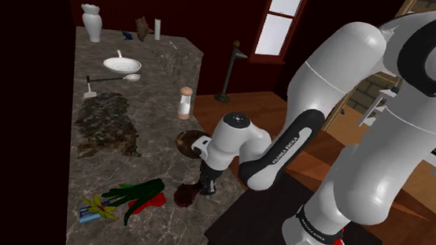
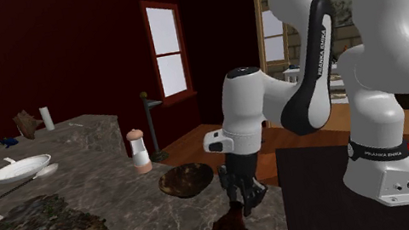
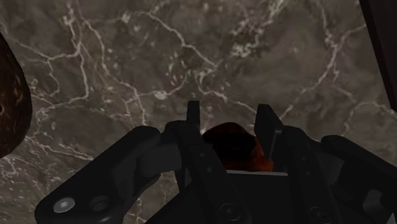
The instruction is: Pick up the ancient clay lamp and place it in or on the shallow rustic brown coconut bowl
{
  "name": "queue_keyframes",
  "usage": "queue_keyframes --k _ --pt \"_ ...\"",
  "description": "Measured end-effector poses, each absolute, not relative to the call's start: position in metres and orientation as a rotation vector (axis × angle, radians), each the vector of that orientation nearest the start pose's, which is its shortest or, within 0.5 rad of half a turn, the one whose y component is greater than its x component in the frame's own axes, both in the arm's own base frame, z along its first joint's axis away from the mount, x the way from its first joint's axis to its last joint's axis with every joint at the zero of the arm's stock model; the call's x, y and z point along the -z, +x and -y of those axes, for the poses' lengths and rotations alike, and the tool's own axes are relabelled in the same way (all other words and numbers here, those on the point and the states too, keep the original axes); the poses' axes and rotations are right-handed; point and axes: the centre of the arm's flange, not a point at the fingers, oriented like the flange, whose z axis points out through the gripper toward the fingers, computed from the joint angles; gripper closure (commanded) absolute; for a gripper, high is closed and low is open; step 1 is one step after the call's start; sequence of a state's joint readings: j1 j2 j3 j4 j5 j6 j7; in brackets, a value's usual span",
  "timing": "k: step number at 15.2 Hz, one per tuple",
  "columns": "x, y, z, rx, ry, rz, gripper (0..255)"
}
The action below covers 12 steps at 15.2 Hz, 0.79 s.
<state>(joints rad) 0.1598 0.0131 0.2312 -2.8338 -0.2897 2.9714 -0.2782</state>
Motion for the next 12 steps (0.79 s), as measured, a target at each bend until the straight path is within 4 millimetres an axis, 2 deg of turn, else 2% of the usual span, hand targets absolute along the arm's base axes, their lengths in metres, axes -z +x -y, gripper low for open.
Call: queue_keyframes --k 12 --pt "-0.272 0.34 -0.16 0.204 -2.838 1.459 255"
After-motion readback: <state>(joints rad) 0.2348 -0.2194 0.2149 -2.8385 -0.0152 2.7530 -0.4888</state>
